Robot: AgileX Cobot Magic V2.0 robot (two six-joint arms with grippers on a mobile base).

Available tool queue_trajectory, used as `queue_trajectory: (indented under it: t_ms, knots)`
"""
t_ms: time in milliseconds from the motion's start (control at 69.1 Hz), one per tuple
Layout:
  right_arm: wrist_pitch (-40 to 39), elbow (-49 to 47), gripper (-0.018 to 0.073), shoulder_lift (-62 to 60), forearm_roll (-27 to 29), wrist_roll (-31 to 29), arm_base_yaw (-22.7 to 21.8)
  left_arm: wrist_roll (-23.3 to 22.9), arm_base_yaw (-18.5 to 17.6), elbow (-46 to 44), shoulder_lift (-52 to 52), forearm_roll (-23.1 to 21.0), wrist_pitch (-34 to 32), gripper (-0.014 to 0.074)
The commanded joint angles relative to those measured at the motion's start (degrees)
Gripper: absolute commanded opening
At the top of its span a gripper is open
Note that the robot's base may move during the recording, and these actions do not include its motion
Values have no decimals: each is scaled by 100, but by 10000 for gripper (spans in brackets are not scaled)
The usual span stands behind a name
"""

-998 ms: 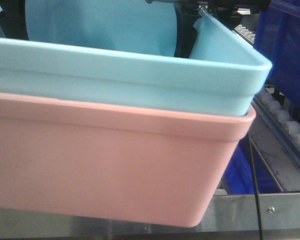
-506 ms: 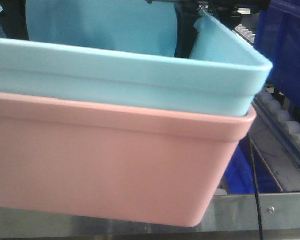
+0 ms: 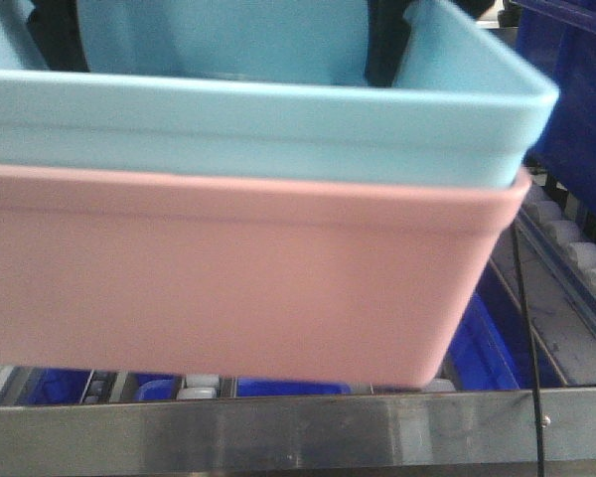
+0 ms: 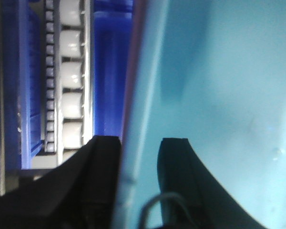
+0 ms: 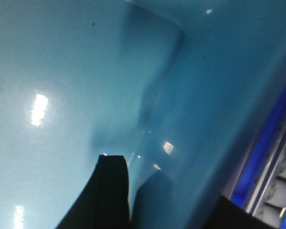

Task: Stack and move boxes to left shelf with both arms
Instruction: 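Lower the stacked bins onto the roller shelf with both grippers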

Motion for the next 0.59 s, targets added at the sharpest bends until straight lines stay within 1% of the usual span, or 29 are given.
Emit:
queue_trajectory:
  t_ms: [0,130,188,260,448,579]
  knots:
    - [-769,-442,48,-202,-229,-182,-86,519,-174,-415,-121,-666,-850,-3]
    - [-742,-686,48,-85,-261,-320,-243,533,-174,-653,99,-495,-1017,-3]
    - [-791,-749,48,16,-265,-439,-303,533,-159,-735,205,-374,-1209,-3]
    - [-889,-821,48,147,-265,-481,-347,521,-154,-811,341,-332,-1390,-3]
    - [-1231,-865,48,565,-265,-482,-361,499,25,-884,739,-283,-1550,-3]
    - [-1460,-919,48,898,-281,-482,-361,499,224,-884,1032,-306,-1695,-3]
